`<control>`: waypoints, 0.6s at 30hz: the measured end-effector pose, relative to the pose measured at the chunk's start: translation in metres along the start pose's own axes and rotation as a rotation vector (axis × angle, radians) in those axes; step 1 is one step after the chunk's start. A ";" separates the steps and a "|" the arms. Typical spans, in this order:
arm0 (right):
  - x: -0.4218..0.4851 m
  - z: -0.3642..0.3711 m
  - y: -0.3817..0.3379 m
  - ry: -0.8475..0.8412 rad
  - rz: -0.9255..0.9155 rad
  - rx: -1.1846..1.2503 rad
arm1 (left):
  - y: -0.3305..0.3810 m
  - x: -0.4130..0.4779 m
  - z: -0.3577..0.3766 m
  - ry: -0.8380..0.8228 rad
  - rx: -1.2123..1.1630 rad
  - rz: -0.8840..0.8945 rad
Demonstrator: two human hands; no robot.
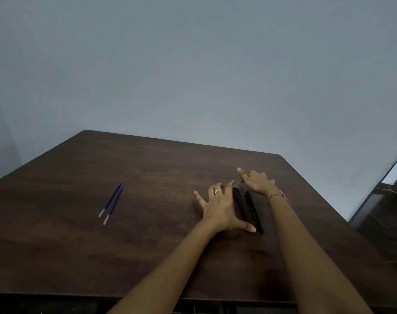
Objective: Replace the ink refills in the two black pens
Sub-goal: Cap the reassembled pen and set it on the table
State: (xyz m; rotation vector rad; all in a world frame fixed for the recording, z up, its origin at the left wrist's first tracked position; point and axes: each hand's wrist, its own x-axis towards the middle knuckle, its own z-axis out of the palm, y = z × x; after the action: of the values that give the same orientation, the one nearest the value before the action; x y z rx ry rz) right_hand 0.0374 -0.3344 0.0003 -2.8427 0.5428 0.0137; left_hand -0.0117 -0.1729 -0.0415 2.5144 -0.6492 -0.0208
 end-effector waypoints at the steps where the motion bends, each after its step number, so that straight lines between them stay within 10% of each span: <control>1: 0.000 0.000 0.002 0.004 -0.005 -0.003 | 0.002 -0.001 0.002 -0.002 0.002 0.003; 18: -0.008 -0.004 0.020 0.027 -0.058 -0.025 | 0.020 0.003 0.003 -0.116 0.001 0.017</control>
State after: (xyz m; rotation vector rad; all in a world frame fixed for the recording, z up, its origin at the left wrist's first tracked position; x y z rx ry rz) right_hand 0.0230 -0.3502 -0.0002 -2.8860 0.4690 -0.0290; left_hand -0.0178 -0.1904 -0.0337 2.5227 -0.7175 -0.1607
